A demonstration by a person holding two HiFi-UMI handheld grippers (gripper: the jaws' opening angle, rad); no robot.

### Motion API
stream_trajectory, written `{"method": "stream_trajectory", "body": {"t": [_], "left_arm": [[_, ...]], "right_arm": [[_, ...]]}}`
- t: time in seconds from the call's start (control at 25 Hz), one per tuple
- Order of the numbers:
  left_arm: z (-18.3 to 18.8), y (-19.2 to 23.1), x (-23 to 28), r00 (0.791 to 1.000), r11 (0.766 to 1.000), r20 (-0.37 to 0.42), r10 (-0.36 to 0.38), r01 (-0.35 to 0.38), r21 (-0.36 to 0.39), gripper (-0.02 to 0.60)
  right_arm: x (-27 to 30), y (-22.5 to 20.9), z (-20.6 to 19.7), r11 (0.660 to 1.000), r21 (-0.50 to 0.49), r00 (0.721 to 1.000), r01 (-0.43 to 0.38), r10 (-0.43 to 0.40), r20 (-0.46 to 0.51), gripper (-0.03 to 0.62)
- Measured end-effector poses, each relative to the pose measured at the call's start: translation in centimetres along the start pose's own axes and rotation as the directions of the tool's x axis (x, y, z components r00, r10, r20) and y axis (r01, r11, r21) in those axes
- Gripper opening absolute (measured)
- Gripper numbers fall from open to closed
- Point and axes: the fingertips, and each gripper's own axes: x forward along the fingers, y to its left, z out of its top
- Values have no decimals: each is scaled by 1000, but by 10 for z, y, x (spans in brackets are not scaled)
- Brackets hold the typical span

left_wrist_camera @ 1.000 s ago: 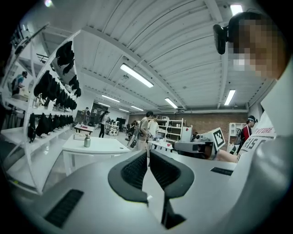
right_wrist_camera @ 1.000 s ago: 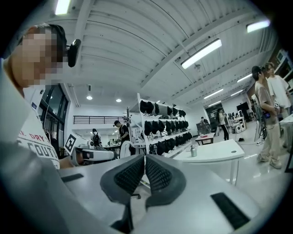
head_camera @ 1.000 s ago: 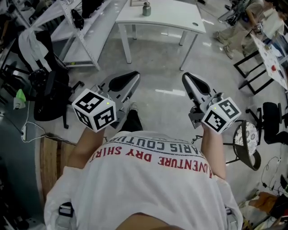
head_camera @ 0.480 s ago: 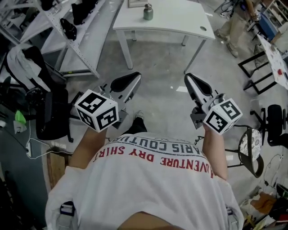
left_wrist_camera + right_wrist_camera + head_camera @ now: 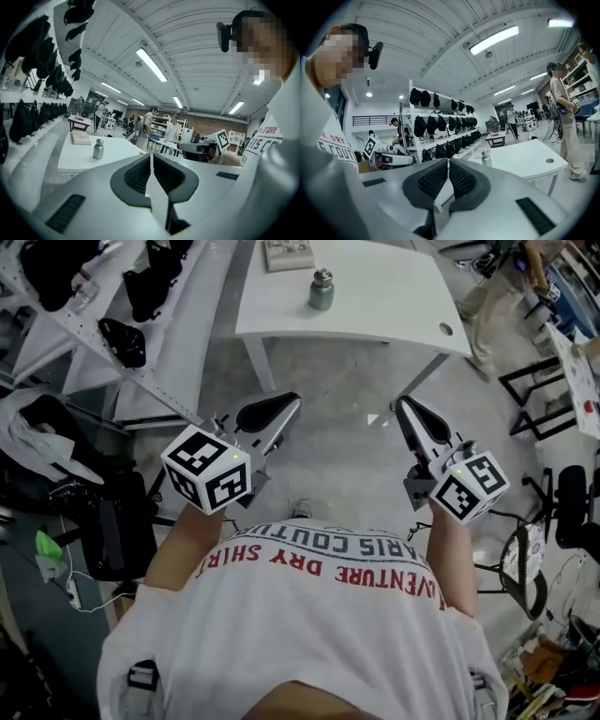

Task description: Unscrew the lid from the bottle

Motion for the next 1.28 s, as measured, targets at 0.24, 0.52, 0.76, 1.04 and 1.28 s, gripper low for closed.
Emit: {"method": "stream_trajectory", "body": {"t": [0.24,0.52,0.76,1.04,1.28], "left_arm": [[4,63,19,1000,1000,13,22,-22,3,43],[-3,108,41,999,997,-26,27,-25,70,251],[-11,148,72,997,999,-72,13,-9,50,347],[-10,207,124,991,997,-131,11,-2,72,376],[3,257,176,993,994,-98,60,-50,96,377]], "right_arm": [[37,-31,3,997,-7,997,74,-74,7,29],[59,-72,5,994,5,994,111,-111,20,229],[98,-113,4,995,-7,995,100,-100,5,300],[165,-163,1,996,-50,996,79,-81,-40,330],[222,-206,-8,995,-85,993,48,-57,-103,336]]}}
